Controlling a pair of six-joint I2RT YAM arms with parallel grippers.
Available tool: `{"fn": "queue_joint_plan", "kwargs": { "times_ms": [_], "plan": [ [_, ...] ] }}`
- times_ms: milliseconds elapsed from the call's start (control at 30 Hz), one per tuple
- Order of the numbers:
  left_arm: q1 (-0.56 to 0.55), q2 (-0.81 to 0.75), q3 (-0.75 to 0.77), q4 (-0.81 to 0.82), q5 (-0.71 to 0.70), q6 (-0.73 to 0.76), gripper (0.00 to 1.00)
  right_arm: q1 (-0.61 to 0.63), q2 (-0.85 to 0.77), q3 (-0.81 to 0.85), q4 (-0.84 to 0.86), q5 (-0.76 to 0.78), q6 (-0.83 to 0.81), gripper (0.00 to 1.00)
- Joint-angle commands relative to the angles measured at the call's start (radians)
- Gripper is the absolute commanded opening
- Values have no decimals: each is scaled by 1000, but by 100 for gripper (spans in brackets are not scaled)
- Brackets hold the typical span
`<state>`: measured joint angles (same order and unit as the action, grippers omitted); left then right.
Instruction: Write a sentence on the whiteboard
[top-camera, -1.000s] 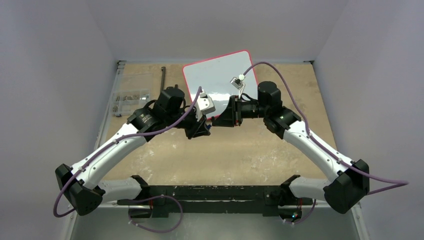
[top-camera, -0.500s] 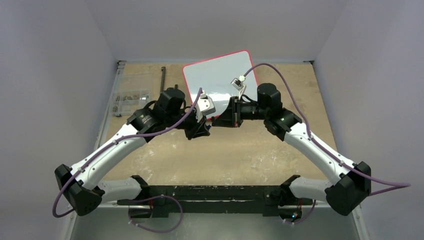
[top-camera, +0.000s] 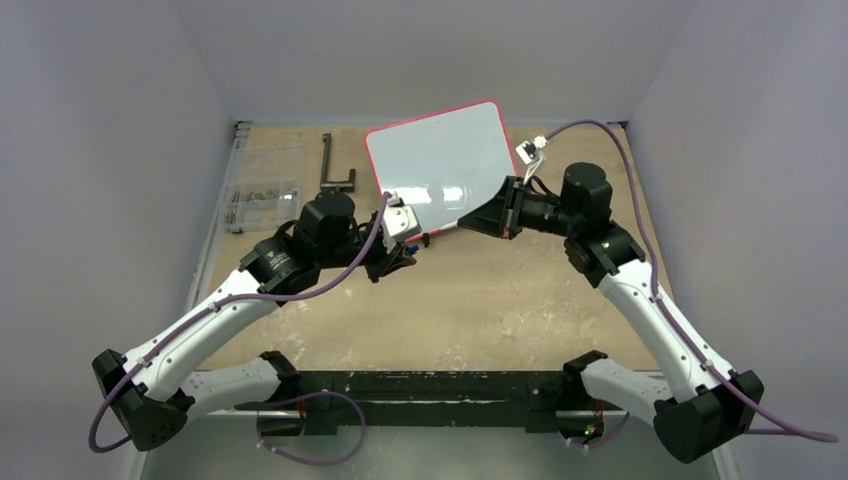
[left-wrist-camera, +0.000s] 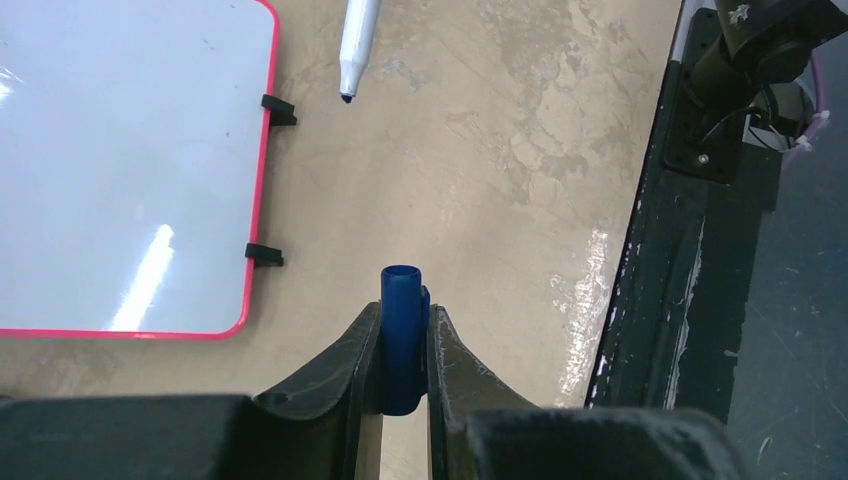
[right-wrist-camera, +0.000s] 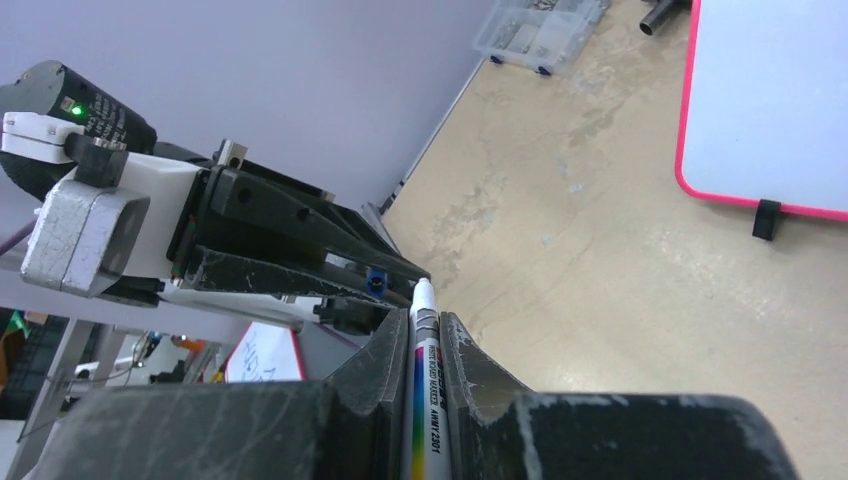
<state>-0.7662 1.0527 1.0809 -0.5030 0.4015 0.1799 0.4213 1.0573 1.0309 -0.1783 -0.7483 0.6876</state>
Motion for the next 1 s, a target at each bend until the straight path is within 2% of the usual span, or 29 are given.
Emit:
{"fn": "queue_joint_plan", "kwargs": {
  "times_ms": [0, 267, 533, 633, 733, 800, 967],
  "plan": [
    [-2, -33, -11, 41, -45, 39, 0, -21, -24, 7, -61, 4, -21, 0],
    [-5, -19, -36, 50, -67, 31, 0, -80, -67, 16, -158, 42, -85, 0],
    [-9, 42, -4, 21, -102, -63, 0, -120, -130, 12, -236, 220, -142, 0],
    [-20, 63, 3, 10, -129, -152, 0, -121, -157, 10, -253, 308, -148, 0],
    [-69, 90, -39, 23, -214, -239, 0, -121, -197, 3, -267, 416, -139, 0],
    [-121, 118, -76, 54, -296, -292, 0, -121, -224, -12, -265, 470, -131, 0],
    [-140, 243, -177, 180, -333, -448, 0, -121, -274, -48, -252, 523, -115, 0]
  ]
}}
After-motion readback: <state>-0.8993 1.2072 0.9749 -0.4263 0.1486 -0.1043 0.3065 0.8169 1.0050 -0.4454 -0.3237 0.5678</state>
